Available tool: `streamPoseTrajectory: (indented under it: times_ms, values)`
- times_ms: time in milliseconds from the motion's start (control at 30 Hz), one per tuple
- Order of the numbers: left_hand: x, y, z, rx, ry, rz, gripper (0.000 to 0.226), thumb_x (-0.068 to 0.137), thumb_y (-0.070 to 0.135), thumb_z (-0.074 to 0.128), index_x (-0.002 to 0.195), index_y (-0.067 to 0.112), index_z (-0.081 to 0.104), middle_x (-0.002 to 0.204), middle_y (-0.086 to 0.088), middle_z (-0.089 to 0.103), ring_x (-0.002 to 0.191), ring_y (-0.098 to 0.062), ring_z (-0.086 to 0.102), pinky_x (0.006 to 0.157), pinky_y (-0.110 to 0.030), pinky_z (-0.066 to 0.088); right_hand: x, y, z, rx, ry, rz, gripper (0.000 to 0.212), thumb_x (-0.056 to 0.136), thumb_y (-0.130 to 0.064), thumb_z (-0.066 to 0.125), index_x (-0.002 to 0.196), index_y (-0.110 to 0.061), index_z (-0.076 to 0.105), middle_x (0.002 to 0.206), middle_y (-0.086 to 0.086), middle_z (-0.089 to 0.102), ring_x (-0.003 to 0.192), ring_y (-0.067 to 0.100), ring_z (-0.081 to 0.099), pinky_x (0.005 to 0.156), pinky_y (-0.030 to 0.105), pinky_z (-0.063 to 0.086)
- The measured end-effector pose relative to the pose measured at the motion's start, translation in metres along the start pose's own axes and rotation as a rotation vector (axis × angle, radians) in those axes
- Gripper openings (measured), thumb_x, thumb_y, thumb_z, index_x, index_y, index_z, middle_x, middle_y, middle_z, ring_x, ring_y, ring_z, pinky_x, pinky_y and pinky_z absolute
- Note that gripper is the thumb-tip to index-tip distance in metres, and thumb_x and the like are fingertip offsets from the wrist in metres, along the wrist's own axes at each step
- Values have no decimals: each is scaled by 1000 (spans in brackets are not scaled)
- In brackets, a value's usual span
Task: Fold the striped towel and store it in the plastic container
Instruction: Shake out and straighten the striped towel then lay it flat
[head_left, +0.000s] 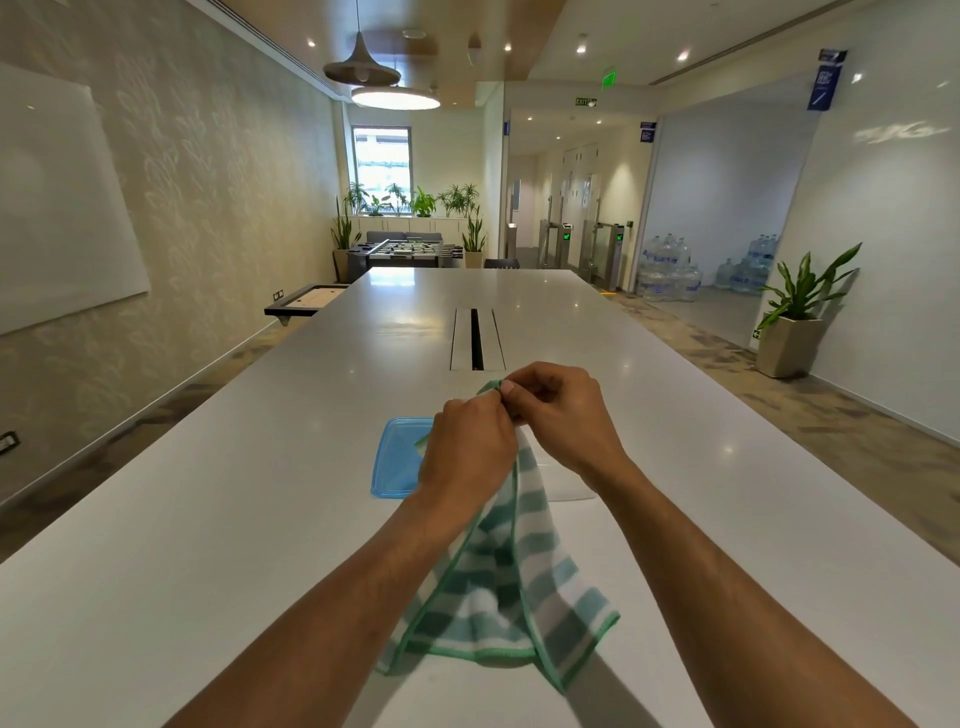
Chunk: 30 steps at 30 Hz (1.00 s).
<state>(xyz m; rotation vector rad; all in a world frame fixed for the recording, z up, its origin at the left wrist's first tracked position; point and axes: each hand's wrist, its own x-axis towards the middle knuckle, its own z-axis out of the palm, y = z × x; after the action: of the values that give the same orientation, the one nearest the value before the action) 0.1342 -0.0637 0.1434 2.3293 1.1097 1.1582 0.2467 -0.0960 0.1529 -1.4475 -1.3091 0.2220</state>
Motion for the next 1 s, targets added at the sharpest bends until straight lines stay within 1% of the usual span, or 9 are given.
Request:
streamPoseTrajectory:
  times_ms: [200, 333, 433, 567, 667, 733, 800, 867, 1000]
  values:
    - [1, 2, 2, 117, -72, 23, 20, 100, 19, 44, 101, 9, 61, 81, -5, 63, 67, -16, 54, 79, -36, 55, 5, 0, -6, -33, -78, 20, 19, 91, -27, 65, 100, -12, 74, 88, 1, 75, 80, 12, 72, 83, 35, 60]
    - [-3, 4, 5, 193, -123, 44, 24, 97, 31, 47, 110, 13, 54, 92, -5, 65, 76, -19, 60, 77, -36, 54, 8, -2, -4, -154, -76, 5, 21, 94, -25, 62, 104, -11, 73, 94, 4, 74, 83, 15, 70, 82, 32, 59]
    - [-4, 3, 5, 208, -153, 91, 30, 92, 36, 50, 114, 15, 53, 97, -4, 66, 82, -21, 62, 79, -37, 54, 9, -4, -1, -282, -26, -55, 23, 96, -24, 57, 106, -9, 70, 95, 4, 71, 83, 16, 65, 75, 18, 52]
    - [-6, -13, 6, -47, 18, 168, 30, 93, 41, 46, 110, 22, 61, 93, 2, 68, 78, -15, 62, 73, -40, 56, 13, -8, -11, -298, 15, -106, 20, 99, -23, 50, 103, -10, 64, 92, 1, 62, 80, 11, 56, 66, 9, 41]
    - [0, -35, 6, -165, 196, 127, 27, 91, 33, 58, 115, 21, 59, 109, 1, 60, 99, -15, 54, 84, -37, 51, 19, -14, -23, -273, -13, -134, 14, 101, -25, 46, 101, -16, 57, 92, -1, 58, 78, 6, 53, 63, 10, 41]
    - [9, -54, 3, -56, 139, 96, 44, 83, 33, 68, 124, 26, 52, 123, 2, 52, 114, -18, 44, 93, -36, 40, 23, -18, -32, -275, -51, -155, 13, 102, -27, 42, 101, -20, 52, 91, -4, 55, 79, 3, 52, 62, 11, 41]
    - [15, -72, -1, 58, 19, 82, 49, 77, 36, 73, 121, 27, 53, 130, 2, 48, 123, -20, 37, 96, -39, 33, 26, -22, -41, -255, -60, -171, 14, 103, -28, 39, 101, -19, 50, 88, -4, 54, 79, 6, 53, 66, 15, 44]
    - [18, -88, -3, 75, -33, 70, 39, 76, 35, 76, 108, 20, 61, 130, -2, 53, 125, -26, 40, 98, -42, 34, 31, -23, -53, -182, -30, -176, 17, 102, -30, 39, 101, -18, 51, 90, 0, 56, 86, 18, 58, 75, 35, 55]
    - [22, -105, -20, -192, -174, -34, 19, 80, 24, 75, 86, 12, 62, 86, -4, 64, 82, -24, 59, 71, -36, 47, 35, -16, -73, -62, 63, -133, 15, 96, -40, 42, 91, -31, 53, 97, 9, 58, 93, 33, 59, 81, 60, 52]
